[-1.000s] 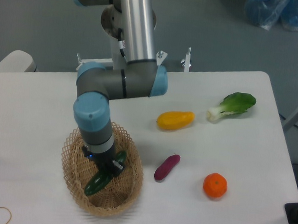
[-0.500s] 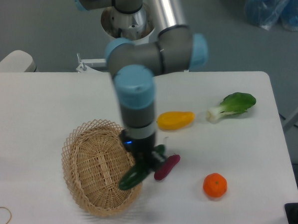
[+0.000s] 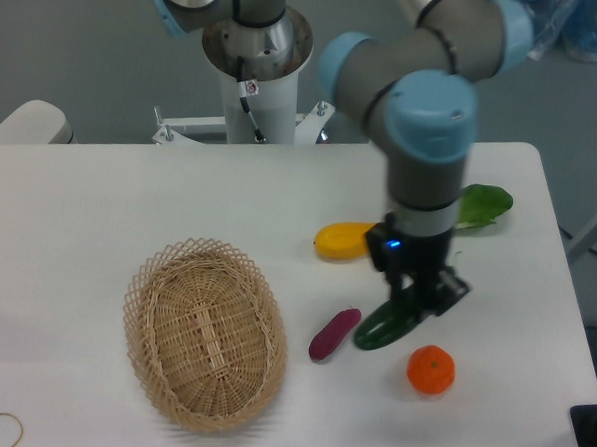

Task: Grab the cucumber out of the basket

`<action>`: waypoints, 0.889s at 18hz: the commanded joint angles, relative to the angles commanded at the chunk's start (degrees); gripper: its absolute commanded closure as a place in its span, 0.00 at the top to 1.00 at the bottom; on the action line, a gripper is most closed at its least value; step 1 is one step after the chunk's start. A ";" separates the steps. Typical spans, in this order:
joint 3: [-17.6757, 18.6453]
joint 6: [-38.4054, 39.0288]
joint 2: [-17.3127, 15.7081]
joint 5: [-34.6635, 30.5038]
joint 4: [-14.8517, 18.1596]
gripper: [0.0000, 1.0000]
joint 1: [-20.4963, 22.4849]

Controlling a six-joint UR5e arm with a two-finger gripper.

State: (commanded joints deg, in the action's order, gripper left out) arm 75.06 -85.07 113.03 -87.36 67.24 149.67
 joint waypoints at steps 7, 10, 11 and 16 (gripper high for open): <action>0.79 -0.36 -0.09 -0.17 0.26 0.28 -0.35; 0.97 -0.27 0.00 -0.26 0.18 0.28 -0.52; 0.97 -0.10 0.00 -0.09 0.18 0.28 -0.52; 0.88 0.25 0.18 -0.09 -0.09 0.28 -0.87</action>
State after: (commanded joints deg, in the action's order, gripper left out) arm 75.94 -84.81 113.20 -87.45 67.15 148.80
